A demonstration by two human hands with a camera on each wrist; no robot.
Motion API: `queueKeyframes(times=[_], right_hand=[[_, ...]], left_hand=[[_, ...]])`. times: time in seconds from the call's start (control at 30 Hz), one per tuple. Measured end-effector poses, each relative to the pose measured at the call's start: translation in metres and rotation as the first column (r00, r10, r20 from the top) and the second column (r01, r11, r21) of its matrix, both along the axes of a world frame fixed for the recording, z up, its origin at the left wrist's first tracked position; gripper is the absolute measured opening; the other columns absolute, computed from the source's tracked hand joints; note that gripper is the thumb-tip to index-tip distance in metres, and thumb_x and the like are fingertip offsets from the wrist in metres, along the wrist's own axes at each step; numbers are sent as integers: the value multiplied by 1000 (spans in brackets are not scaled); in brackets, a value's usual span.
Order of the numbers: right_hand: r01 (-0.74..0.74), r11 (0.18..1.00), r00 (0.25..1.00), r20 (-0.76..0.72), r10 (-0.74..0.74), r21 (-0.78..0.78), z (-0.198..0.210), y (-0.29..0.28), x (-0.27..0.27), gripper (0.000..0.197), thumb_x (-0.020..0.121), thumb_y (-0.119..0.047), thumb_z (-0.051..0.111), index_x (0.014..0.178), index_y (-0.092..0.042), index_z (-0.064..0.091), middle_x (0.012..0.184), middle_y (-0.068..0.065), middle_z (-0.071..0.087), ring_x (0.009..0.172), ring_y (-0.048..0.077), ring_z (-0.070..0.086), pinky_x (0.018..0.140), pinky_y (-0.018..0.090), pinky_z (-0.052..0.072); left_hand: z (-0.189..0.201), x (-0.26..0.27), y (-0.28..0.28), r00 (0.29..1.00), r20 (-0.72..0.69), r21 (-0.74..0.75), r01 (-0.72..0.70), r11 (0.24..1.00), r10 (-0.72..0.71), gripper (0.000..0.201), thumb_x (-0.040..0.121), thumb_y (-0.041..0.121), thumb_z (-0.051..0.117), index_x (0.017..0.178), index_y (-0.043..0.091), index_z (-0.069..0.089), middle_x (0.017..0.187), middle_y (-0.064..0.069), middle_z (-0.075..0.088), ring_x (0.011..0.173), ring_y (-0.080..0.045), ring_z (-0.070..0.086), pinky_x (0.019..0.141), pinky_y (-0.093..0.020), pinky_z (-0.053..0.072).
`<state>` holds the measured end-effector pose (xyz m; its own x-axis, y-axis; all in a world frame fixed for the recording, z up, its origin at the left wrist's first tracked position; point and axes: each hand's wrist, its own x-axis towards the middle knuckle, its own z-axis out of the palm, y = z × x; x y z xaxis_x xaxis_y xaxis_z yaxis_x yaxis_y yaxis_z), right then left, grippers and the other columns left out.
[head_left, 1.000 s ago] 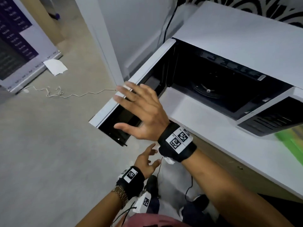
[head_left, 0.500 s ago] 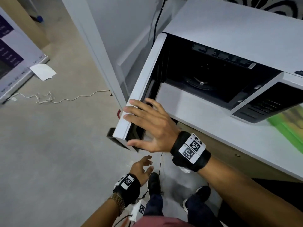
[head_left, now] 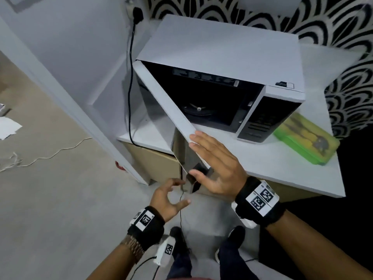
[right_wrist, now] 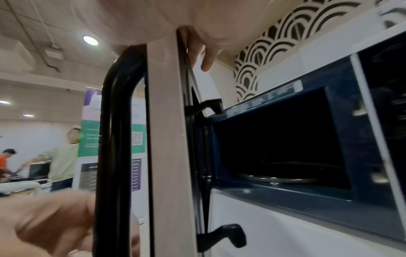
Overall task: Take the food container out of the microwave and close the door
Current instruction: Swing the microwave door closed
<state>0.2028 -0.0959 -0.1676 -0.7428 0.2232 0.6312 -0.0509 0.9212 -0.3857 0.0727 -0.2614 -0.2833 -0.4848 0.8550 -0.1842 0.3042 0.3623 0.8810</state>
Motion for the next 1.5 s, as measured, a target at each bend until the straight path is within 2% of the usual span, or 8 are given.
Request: queueKeyframes(times=[0.17, 0.23, 0.33, 0.47, 0.67, 0.93, 1.17, 1.5], right_hand=[[76, 996, 995, -64, -74, 37, 1, 39, 15, 39, 92, -5, 69, 127, 10, 63, 137, 23, 61, 135, 35, 55, 105, 50, 51], [96, 992, 994, -68, -91, 82, 3, 57, 20, 35, 94, -11, 69, 124, 8, 67, 134, 21, 64, 132, 34, 59, 103, 51, 52], [197, 972, 978, -99, -185, 132, 11, 93, 29, 31, 98, -19, 64, 116, 5, 72, 125, 18, 71, 123, 32, 65, 102, 51, 52], [418, 892, 908, -77, -411, 171, 24, 153, 37, 29, 99, -14, 56, 118, 3, 71, 123, 17, 71, 122, 32, 65, 107, 46, 49], [569, 791, 806, 39, -591, 226, 25, 210, 50, 39, 97, -16, 46, 124, 5, 64, 133, 23, 64, 128, 39, 59, 112, 54, 42], [541, 830, 827, 92, -554, 135, 18, 228, 69, 46, 105, -25, 37, 138, -2, 58, 144, 16, 59, 137, 30, 52, 120, 43, 33], [555, 823, 824, 59, -564, 121, 16, 227, 68, 45, 103, -24, 39, 136, -1, 60, 142, 16, 61, 136, 31, 54, 118, 42, 34], [579, 801, 810, 4, -586, 152, 12, 228, 64, 43, 103, -22, 41, 134, 0, 62, 140, 16, 62, 134, 31, 57, 116, 44, 38]], left_hand=[[53, 32, 72, 986, -46, 152, 164, 975, -159, 48, 66, 47, 80, 103, 21, 64, 99, 8, 69, 95, 3, 61, 87, -15, 46], [67, 44, 102, 981, 42, 192, 177, 965, -188, 34, 68, 41, 80, 87, 17, 66, 81, 5, 70, 78, -4, 64, 74, -23, 50], [79, 56, 145, 983, 131, 249, 89, 964, -125, 57, 70, 52, 75, 73, -2, 60, 63, -22, 62, 58, -34, 58, 60, -44, 49], [79, 66, 189, 976, 217, 161, -35, 986, -1, 63, 72, 46, 72, 56, -8, 46, 50, -16, 47, 44, -26, 45, 49, -50, 46], [86, 74, 241, 966, 242, 98, -112, 989, 85, 36, 78, 14, 72, 51, 16, 48, 41, 7, 49, 37, -11, 47, 51, -26, 44], [96, 79, 284, 924, 320, 47, -236, 971, 209, 28, 68, 8, 70, 75, 19, 45, 60, 5, 54, 52, -19, 50, 63, -34, 47], [93, 79, 296, 909, 350, 27, -253, 967, 228, 27, 57, 15, 67, 72, 18, 45, 49, 9, 50, 46, -20, 46, 59, -34, 44], [96, 79, 306, 904, 355, 49, -272, 961, 238, 25, 65, 8, 67, 73, 19, 46, 57, 3, 51, 50, -20, 47, 60, -33, 44]])
